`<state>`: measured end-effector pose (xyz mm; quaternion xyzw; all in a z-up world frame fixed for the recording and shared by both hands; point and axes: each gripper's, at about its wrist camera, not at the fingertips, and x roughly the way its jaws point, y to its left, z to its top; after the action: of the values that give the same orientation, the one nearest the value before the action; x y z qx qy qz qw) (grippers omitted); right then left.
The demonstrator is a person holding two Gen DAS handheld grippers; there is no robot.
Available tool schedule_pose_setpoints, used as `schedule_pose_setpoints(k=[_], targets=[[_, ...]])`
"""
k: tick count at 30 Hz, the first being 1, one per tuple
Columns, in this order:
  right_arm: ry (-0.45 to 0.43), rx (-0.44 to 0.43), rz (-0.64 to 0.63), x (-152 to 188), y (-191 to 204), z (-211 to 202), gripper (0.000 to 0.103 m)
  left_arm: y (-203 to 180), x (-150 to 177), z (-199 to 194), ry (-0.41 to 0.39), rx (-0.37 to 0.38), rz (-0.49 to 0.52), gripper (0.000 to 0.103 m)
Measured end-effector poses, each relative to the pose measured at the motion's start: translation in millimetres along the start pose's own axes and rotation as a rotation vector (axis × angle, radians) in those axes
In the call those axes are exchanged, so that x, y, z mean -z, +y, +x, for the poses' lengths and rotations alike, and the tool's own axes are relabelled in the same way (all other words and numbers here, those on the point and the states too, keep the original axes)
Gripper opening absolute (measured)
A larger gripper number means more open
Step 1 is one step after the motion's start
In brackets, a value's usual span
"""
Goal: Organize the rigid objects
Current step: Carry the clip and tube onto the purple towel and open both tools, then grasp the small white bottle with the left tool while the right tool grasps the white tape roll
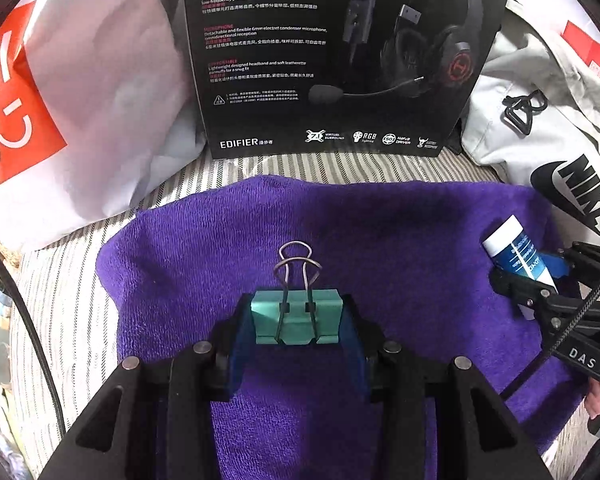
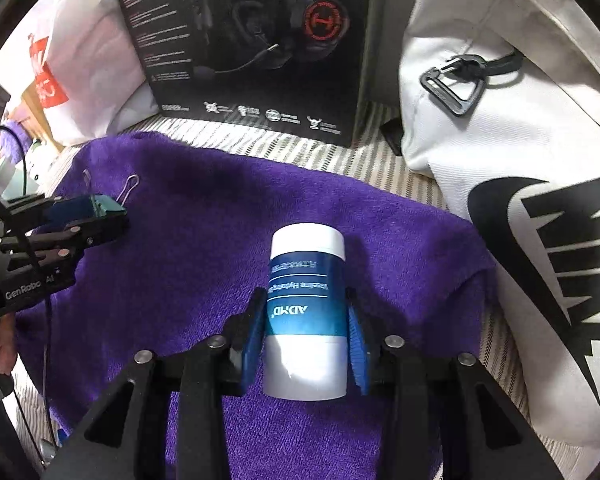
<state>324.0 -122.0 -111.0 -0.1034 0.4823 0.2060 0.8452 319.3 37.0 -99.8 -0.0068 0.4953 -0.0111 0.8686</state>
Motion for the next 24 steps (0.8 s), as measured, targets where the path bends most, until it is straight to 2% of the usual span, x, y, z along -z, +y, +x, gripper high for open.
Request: schedule_pose_setpoints(k=[3,4,6,7,9,11,13,15,19,24], targets=[[0.007,-0.029,-0.003,3,1,0,0.062,-4,1,2,0.000,-0.017,0.015,0.042],[0.009,-0.030,0.005,4,0,0,0.062,-5,2,2,0.000,-0.020,0.021,0.045],[0.013,-0.023,0.004,6,-2,-2,0.062,-9,4,4,0.011,-0.045,0.034,0.065],[0.013,0.022,-0.007,7,-2,-7,0.062,-10,5,4,0.005,-0.059,0.031,0.067],[-0.010,0.062,-0.035,6,1,-23,0.062,-9,8,3,0.002,-0.052,0.017,0.067],[-0.058,0.050,-0.030,5,2,-48,0.062,-8,10,-4,0.000,-0.053,-0.001,0.067],[-0.119,0.022,-0.019,8,4,-75,0.062,-6,18,-22,-0.035,-0.043,-0.022,0.067],[-0.144,0.005,-0.011,14,6,-94,0.063,-6,29,-43,-0.055,-0.020,-0.031,0.067],[-0.148,0.012,-0.005,37,16,-121,0.064,-6,51,-78,-0.099,-0.030,-0.025,0.067],[-0.135,0.000,0.047,80,29,-138,0.065,-2,92,-105,-0.099,-0.025,-0.038,0.067]])
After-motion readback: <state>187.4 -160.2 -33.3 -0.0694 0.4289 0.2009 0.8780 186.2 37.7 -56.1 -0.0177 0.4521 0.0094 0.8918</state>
